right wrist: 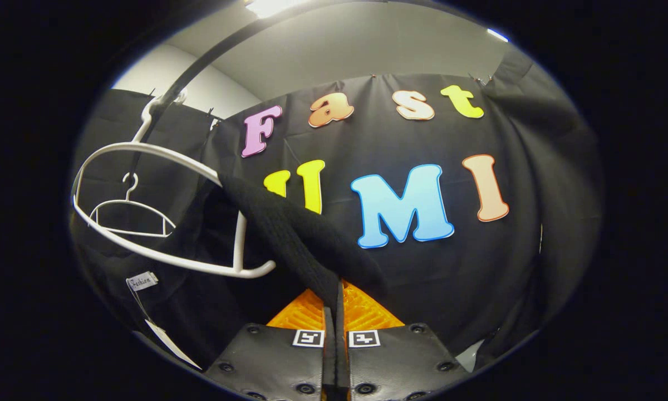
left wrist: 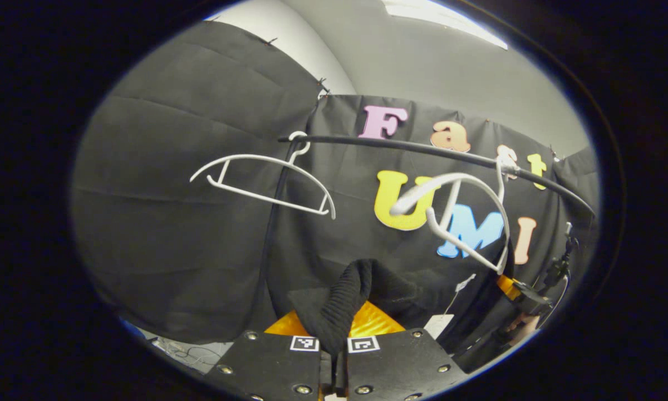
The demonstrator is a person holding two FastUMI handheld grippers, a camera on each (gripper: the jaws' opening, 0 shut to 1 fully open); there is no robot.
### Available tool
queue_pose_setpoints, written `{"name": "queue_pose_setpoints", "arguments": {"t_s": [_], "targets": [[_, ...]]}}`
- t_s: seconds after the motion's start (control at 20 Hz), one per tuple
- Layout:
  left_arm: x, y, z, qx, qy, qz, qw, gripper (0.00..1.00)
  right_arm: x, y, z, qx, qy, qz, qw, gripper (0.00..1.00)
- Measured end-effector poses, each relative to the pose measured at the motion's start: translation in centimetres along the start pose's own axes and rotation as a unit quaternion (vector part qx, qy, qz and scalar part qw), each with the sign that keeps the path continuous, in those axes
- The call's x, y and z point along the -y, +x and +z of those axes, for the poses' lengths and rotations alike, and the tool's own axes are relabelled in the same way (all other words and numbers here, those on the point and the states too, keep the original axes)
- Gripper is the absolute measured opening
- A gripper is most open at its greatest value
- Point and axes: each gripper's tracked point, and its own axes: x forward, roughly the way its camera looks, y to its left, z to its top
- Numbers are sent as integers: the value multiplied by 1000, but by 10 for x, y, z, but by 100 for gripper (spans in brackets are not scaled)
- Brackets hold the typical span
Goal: Grasp the clothes on the hanger with both hands and then place them into the laundry hamper below.
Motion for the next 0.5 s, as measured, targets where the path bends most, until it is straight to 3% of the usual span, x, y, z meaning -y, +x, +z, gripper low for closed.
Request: {"name": "queue_pose_setpoints", "arguments": {"t_s": [0.3, 0.5], "targets": [[11, -7, -50, -43, -12, 13, 999, 2, 16, 0, -40, -46, 11, -7, 999, 2], [20, -10, -57, -49, -3, 27, 998, 2, 31, -10, -59, -68, 14, -5, 998, 0]]}}
